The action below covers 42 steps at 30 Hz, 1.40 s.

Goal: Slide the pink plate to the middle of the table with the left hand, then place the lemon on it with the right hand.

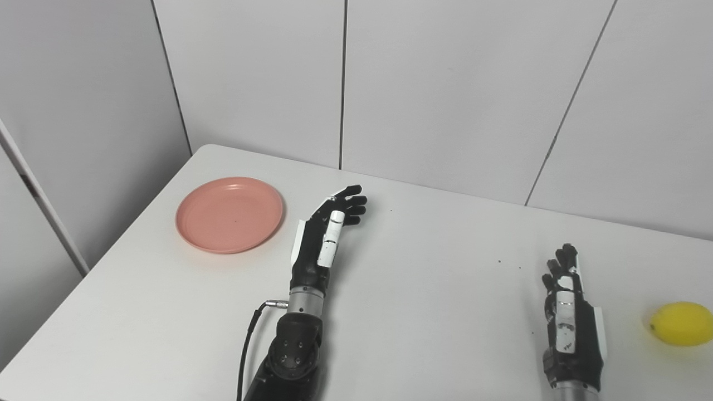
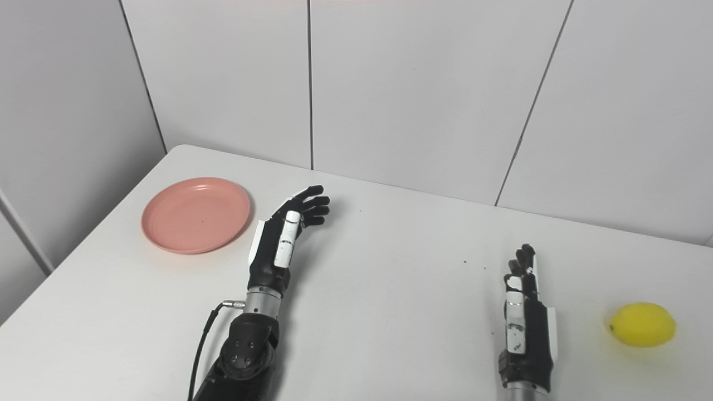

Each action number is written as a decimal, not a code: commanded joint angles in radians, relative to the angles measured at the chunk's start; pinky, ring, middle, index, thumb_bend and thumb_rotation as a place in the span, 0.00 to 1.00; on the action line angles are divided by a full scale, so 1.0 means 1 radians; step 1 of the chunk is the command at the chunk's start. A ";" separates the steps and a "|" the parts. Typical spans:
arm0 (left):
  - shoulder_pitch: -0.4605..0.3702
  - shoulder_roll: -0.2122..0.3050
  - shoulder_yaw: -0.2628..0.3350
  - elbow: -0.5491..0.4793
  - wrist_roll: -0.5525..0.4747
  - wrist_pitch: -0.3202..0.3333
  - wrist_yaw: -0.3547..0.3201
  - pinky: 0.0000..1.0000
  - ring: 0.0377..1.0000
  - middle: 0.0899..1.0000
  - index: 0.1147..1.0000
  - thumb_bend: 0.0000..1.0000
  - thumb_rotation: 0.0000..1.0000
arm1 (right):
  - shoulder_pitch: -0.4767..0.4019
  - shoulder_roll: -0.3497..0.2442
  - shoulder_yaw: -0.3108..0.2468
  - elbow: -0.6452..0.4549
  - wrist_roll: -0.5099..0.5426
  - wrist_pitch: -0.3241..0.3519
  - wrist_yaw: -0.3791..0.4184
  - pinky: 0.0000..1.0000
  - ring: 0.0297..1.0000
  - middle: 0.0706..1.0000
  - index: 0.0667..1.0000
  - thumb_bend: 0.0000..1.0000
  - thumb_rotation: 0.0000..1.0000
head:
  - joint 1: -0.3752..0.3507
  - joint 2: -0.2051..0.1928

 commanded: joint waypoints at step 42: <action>-0.160 0.266 0.278 0.018 -0.092 0.036 0.130 0.71 0.71 0.69 0.66 0.71 1.00 | -0.010 -0.031 -0.003 0.008 0.012 -0.054 0.036 1.00 1.00 1.00 1.00 0.69 0.99 | 0.067 -0.026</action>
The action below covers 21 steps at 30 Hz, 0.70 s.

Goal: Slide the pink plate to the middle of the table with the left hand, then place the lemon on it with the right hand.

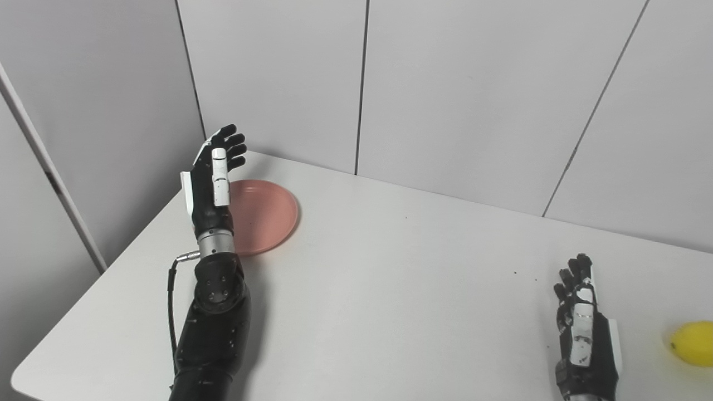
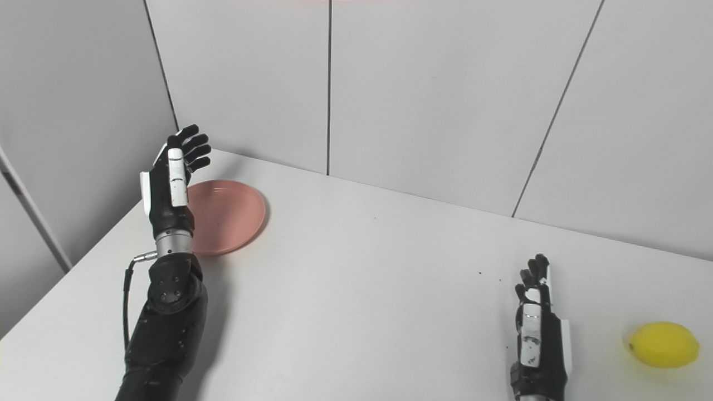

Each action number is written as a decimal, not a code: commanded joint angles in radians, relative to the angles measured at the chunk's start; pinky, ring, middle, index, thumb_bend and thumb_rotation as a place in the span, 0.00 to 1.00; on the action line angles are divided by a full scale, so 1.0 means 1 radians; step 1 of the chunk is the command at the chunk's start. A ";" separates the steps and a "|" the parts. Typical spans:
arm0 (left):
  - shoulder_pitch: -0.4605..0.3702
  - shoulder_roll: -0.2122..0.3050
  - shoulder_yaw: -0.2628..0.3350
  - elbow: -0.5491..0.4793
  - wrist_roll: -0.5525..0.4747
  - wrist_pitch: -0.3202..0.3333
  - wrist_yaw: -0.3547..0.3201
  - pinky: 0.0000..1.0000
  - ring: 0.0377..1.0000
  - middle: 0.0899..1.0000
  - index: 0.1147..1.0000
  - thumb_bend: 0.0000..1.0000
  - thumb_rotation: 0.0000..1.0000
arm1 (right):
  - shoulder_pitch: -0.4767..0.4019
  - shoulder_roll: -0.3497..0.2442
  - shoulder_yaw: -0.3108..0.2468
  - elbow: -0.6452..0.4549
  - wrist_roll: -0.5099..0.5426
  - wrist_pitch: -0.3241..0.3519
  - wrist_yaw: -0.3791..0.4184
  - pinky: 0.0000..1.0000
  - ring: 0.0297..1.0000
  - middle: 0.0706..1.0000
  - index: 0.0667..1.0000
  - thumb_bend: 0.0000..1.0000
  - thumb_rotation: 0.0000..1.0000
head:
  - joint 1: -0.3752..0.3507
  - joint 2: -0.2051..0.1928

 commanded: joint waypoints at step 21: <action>-0.033 0.224 0.073 0.095 -0.168 0.097 -0.125 0.74 0.75 0.73 0.72 0.66 1.00 | 0.002 -0.015 0.003 -0.009 0.011 -0.045 0.030 1.00 1.00 1.00 1.00 0.70 1.00 | 0.021 -0.001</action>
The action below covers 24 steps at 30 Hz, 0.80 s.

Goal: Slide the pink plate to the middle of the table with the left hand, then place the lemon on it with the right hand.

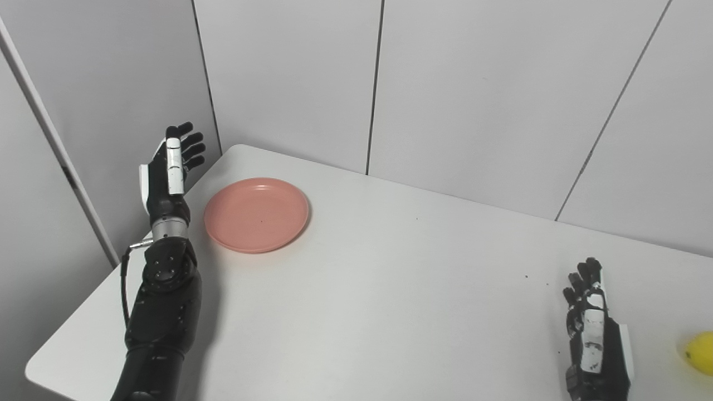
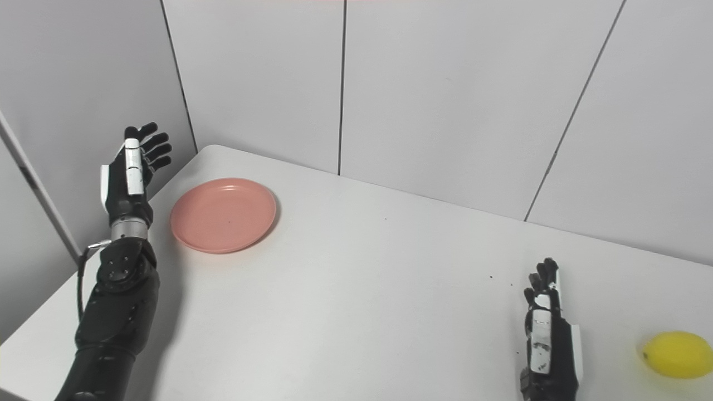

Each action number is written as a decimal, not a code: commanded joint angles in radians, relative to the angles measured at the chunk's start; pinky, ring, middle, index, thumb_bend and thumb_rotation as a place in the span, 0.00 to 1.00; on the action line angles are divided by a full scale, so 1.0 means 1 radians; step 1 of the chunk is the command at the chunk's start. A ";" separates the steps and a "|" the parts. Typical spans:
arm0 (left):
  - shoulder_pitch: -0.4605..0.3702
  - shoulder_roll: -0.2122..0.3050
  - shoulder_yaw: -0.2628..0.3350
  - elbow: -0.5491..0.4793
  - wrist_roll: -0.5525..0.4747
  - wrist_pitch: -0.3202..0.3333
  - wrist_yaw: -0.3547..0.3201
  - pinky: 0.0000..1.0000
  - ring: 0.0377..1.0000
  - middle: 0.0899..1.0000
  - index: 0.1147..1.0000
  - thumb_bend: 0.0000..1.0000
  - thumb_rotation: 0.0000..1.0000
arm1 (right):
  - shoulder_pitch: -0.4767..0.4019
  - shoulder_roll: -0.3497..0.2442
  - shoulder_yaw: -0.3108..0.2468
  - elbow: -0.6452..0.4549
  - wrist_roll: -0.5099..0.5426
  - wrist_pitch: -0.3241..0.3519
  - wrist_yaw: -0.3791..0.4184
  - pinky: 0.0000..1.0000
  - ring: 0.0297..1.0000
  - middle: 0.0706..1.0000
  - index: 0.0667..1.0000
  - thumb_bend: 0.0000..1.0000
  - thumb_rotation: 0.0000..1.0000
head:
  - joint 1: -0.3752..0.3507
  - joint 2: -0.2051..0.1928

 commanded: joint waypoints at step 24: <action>-0.039 0.048 -0.042 0.199 -0.046 -0.050 -0.139 0.75 0.78 0.77 0.76 0.66 1.00 | 0.006 -0.010 -0.001 -0.022 -0.004 -0.041 0.026 1.00 1.00 1.00 1.00 0.71 1.00 | 0.005 0.002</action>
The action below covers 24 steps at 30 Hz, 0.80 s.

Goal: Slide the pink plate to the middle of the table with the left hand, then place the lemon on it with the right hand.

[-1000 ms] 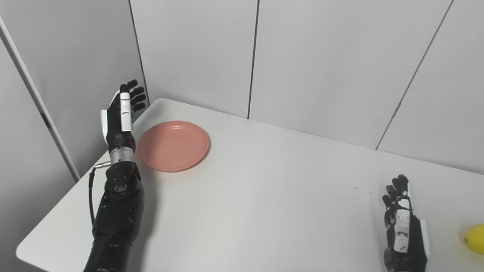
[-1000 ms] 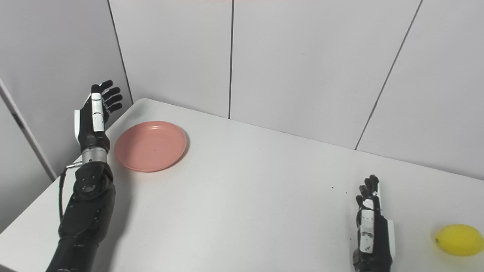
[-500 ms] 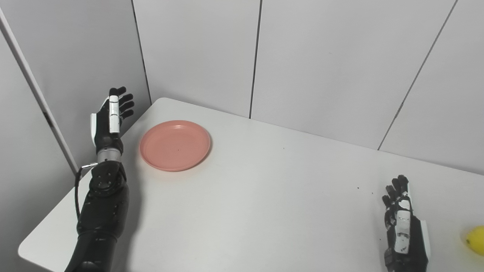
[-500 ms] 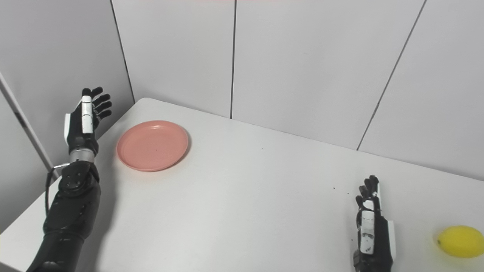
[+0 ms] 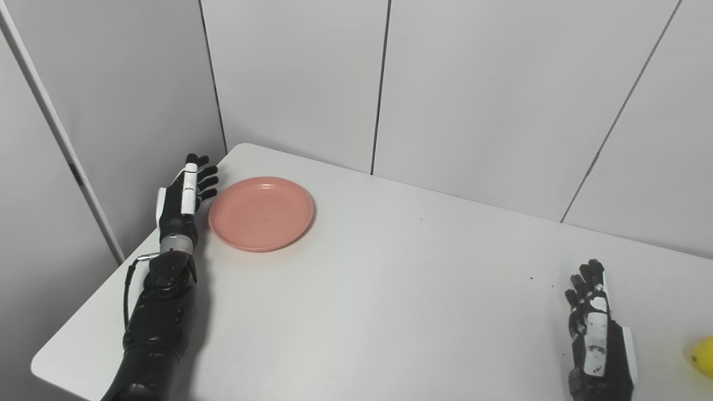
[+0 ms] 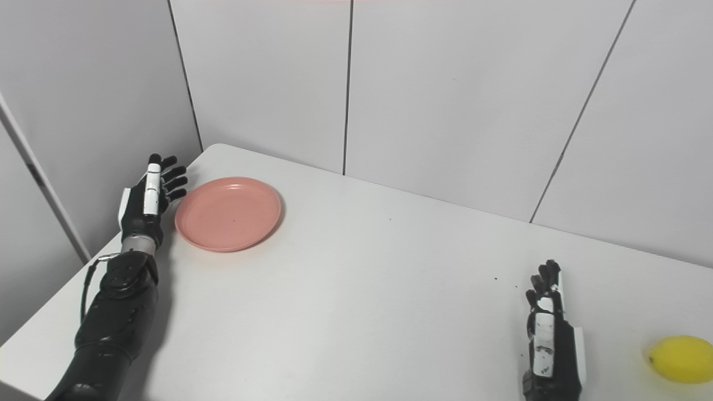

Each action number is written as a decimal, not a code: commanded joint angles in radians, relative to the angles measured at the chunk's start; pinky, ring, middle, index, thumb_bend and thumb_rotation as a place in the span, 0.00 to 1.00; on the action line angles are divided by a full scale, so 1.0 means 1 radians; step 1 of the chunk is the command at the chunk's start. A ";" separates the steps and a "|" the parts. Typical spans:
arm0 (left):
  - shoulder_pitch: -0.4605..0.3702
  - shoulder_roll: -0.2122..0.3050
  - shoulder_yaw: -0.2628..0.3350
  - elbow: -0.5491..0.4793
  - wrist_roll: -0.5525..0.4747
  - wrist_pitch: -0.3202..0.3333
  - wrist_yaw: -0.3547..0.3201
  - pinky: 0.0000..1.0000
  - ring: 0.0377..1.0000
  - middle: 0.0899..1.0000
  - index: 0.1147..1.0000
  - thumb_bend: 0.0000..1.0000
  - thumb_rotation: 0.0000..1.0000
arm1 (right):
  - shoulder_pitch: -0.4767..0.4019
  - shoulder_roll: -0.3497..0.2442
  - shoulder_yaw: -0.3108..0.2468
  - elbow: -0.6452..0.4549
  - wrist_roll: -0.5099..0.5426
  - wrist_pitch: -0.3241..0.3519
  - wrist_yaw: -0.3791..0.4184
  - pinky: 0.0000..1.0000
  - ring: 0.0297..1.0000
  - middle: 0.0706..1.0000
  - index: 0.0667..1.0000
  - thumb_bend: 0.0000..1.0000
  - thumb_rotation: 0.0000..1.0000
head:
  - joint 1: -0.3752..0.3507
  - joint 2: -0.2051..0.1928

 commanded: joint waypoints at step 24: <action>-0.030 -0.020 -0.054 0.006 -0.003 -0.074 -0.039 0.79 0.80 0.78 0.77 0.63 1.00 | 0.000 -0.009 -0.002 -0.035 -0.001 -0.013 0.008 1.00 1.00 1.00 1.00 0.69 1.00 | 0.000 0.012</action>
